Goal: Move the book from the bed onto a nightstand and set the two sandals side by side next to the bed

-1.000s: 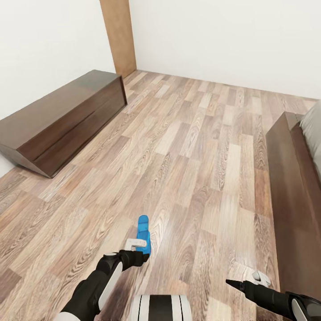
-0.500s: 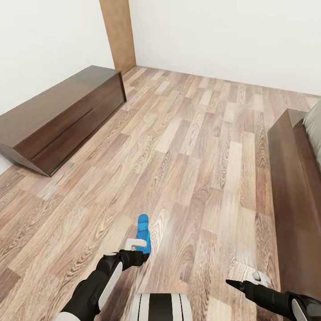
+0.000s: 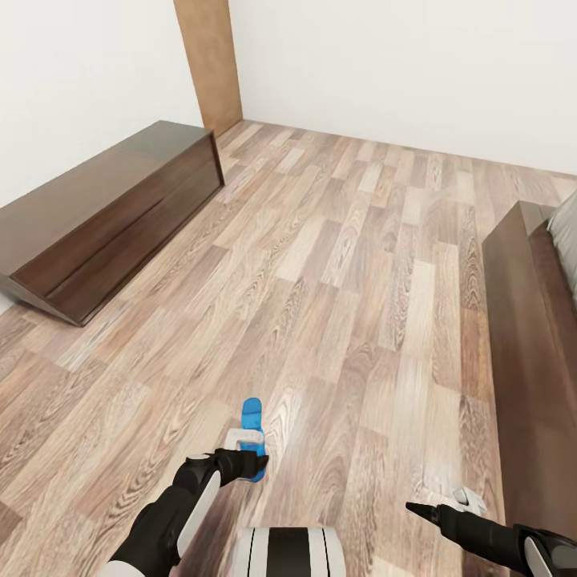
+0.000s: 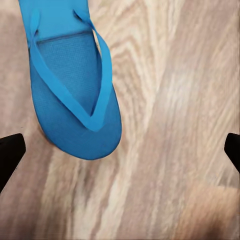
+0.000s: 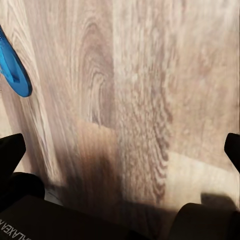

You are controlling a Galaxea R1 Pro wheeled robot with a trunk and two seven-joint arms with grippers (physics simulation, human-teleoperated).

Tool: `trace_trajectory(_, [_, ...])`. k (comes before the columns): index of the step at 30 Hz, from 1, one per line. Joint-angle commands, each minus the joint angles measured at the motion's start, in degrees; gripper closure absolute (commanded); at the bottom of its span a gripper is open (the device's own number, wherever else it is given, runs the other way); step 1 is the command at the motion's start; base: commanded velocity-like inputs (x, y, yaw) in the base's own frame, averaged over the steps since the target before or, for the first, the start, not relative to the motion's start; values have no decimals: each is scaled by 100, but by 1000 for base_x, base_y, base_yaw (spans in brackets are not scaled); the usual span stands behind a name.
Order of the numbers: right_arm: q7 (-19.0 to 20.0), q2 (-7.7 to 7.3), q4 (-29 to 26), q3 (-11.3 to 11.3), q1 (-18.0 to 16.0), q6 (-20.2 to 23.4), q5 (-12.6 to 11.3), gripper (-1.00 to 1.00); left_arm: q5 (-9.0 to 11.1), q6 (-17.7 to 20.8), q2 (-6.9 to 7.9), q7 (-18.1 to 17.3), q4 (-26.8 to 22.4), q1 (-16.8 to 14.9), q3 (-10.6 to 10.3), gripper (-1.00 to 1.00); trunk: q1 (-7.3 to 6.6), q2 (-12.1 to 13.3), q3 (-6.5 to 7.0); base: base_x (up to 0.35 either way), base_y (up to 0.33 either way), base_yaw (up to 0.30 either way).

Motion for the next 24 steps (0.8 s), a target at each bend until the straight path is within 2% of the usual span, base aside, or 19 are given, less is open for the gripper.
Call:
trace_trajectory(1, [9, 1, 2, -6, -3, 34, -19, -100, 15, 30, 1, -5, -7, -1, 4, -100, 2, -1, -4, 252, -133, 0])
trace_trajectory(6, [9, 1, 2, -6, -3, 32, -19, -100, 15, 30, 2, -6, -7, -1, 2, -100, 2, -1, -4, 142, -62, 0])
trace_trajectory(15, [9, 1, 2, -6, -3, 33, -19, -100, 15, 30, 11, -7, -7, -1, 4, -100, 2, -1, -4, 14, -4, 0])
trace_trajectory(24, [9, 1, 2, -5, -3, 32, -19, -100, 7, 24, 18, -5, -7, -1, 9, -100, 2, -1, -4, 167, 0, 0])
